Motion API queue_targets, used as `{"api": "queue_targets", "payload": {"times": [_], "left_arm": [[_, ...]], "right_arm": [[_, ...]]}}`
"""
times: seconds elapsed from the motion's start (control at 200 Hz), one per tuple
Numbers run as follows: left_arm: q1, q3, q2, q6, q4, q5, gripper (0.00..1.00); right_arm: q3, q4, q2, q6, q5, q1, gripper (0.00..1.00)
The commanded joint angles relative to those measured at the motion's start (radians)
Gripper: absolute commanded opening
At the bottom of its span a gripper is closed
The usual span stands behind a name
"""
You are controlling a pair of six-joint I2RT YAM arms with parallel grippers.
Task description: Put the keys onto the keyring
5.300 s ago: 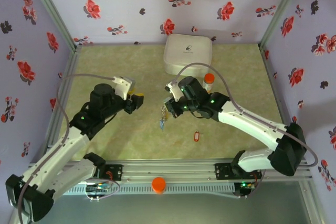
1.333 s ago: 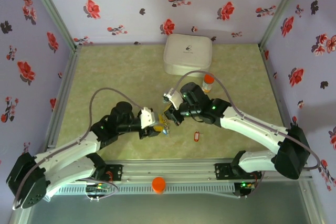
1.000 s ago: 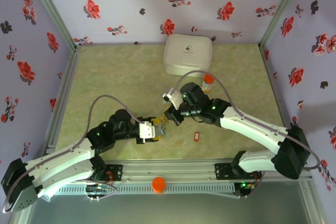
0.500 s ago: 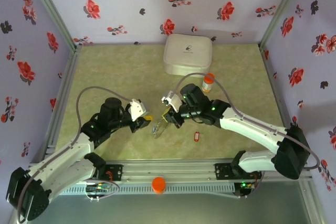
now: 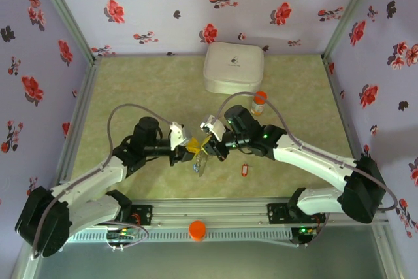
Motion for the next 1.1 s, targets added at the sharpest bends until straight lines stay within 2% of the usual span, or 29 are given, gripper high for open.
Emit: {"api": "queue_targets", "payload": {"times": [0.0, 0.265, 0.41, 0.615, 0.64, 0.65, 0.665, 0.675, 0.72, 0.835, 0.885, 0.97, 1.095], "left_arm": [[0.007, -0.017, 0.02, -0.037, 0.117, 0.077, 0.27], [0.006, -0.016, 0.018, -0.029, 0.095, 0.114, 0.13], [0.006, -0.006, 0.013, 0.001, 0.047, 0.117, 0.0], [0.006, 0.008, 0.005, 0.011, 0.015, 0.096, 0.0], [0.006, 0.013, 0.003, 0.015, 0.007, 0.087, 0.0], [0.006, 0.016, 0.002, 0.016, 0.002, 0.081, 0.0], [0.006, 0.019, 0.001, 0.017, -0.005, 0.074, 0.0], [0.006, 0.022, 0.0, 0.018, -0.009, 0.068, 0.0], [0.003, 0.034, -0.007, 0.037, -0.043, 0.043, 0.0], [-0.032, 0.066, -0.034, 0.14, -0.15, -0.068, 0.0], [-0.058, 0.076, -0.043, 0.209, -0.194, -0.119, 0.0], [-0.096, 0.081, -0.054, 0.295, -0.223, -0.182, 0.0], [-0.123, 0.098, -0.058, 0.351, -0.247, -0.218, 0.0]], "right_arm": [[-0.007, 0.04, -0.025, -0.016, -0.034, 0.006, 0.0], [-0.015, 0.064, -0.024, -0.003, -0.035, 0.011, 0.0], [-0.022, 0.087, -0.026, 0.01, -0.037, 0.012, 0.0], [-0.044, 0.103, -0.04, 0.013, -0.046, 0.014, 0.0], [-0.045, 0.099, -0.045, 0.012, -0.039, 0.013, 0.09], [-0.047, 0.098, -0.046, 0.011, -0.035, 0.013, 0.17], [-0.048, 0.095, -0.049, 0.008, -0.029, 0.012, 0.2], [-0.049, 0.091, -0.051, 0.006, -0.025, 0.012, 0.28], [-0.052, 0.07, -0.069, -0.017, 0.005, 0.011, 0.34], [-0.094, 0.039, -0.146, -0.113, 0.166, 0.007, 0.36], [-0.125, 0.019, -0.17, -0.19, 0.197, 0.006, 0.35], [-0.15, -0.026, -0.175, -0.308, 0.152, 0.007, 0.34], [-0.149, 0.021, -0.154, -0.316, 0.077, 0.009, 0.32]]}}
